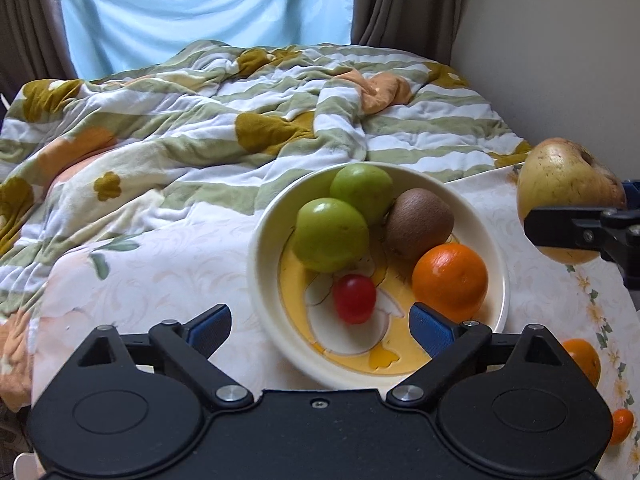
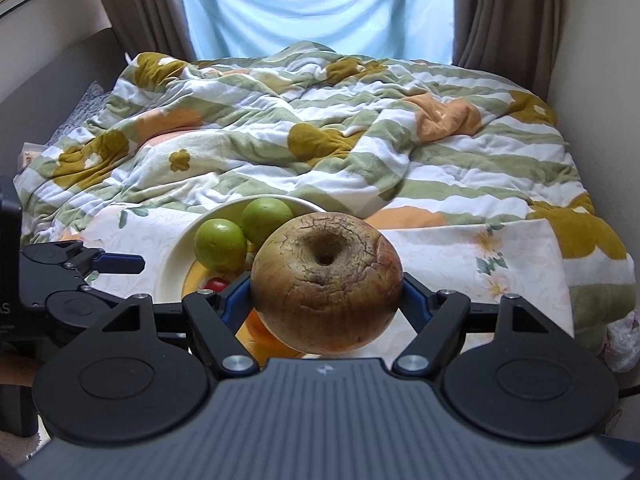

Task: Organize fruits
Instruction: 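Lower the yellow apple into the bowl and open the right tool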

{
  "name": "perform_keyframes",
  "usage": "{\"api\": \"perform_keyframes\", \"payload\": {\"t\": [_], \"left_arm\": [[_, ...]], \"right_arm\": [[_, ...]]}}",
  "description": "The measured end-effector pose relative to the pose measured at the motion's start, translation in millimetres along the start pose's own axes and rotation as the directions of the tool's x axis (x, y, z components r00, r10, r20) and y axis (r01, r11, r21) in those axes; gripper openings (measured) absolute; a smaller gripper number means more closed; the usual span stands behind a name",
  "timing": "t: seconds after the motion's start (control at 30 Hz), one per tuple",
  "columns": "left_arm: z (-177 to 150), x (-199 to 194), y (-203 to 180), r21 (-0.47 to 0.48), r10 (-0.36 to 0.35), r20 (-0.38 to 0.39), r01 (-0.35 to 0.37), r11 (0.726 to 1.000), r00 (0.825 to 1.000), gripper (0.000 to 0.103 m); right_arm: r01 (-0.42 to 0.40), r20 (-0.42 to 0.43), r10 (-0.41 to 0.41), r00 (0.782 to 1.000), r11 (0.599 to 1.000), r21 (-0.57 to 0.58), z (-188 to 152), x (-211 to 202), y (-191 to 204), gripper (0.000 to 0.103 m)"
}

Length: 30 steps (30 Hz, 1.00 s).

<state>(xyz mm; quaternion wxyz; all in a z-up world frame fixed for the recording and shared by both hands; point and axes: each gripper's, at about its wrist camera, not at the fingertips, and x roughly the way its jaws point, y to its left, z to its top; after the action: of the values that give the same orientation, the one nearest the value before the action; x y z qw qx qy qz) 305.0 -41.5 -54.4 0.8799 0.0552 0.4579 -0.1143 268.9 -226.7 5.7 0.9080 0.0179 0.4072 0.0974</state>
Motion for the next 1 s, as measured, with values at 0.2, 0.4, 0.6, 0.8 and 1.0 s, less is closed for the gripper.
{"api": "perform_keyframes", "payload": {"t": [0.2, 0.4, 0.6, 0.8, 1.0], "left_arm": [[-14.9, -20.5, 17.8, -0.031, 0.059, 0.0, -0.058, 0.998, 0.998, 0.098], [-28.5, -37.6, 37.9, -0.103, 0.103, 0.01, -0.102, 0.99, 0.995, 0.098], [-45.9, -48.4, 54.8, -0.162, 0.138, 0.009, -0.135, 0.978, 0.99, 0.098], [-57.4, -53.1, 66.3, -0.193, 0.156, -0.001, -0.153, 0.969, 0.988, 0.098], [-64.5, -55.3, 72.9, -0.208, 0.158, -0.001, -0.155, 0.966, 0.987, 0.098]], "right_arm": [[-0.053, -0.004, 0.053, 0.999, 0.998, -0.04, 4.3, 5.7, 20.3, 0.091], [-0.111, -0.017, 0.11, 0.994, 0.989, -0.096, 6.3, 13.1, 46.0, 0.091], [-0.154, -0.041, 0.149, 0.988, 0.972, -0.178, 1.1, 27.3, 74.6, 0.091], [-0.158, -0.059, 0.148, 0.987, 0.957, -0.242, -11.4, 48.1, 93.7, 0.091], [-0.135, -0.047, 0.127, 0.991, 0.948, -0.289, -23.5, 60.9, 103.7, 0.091]]}}
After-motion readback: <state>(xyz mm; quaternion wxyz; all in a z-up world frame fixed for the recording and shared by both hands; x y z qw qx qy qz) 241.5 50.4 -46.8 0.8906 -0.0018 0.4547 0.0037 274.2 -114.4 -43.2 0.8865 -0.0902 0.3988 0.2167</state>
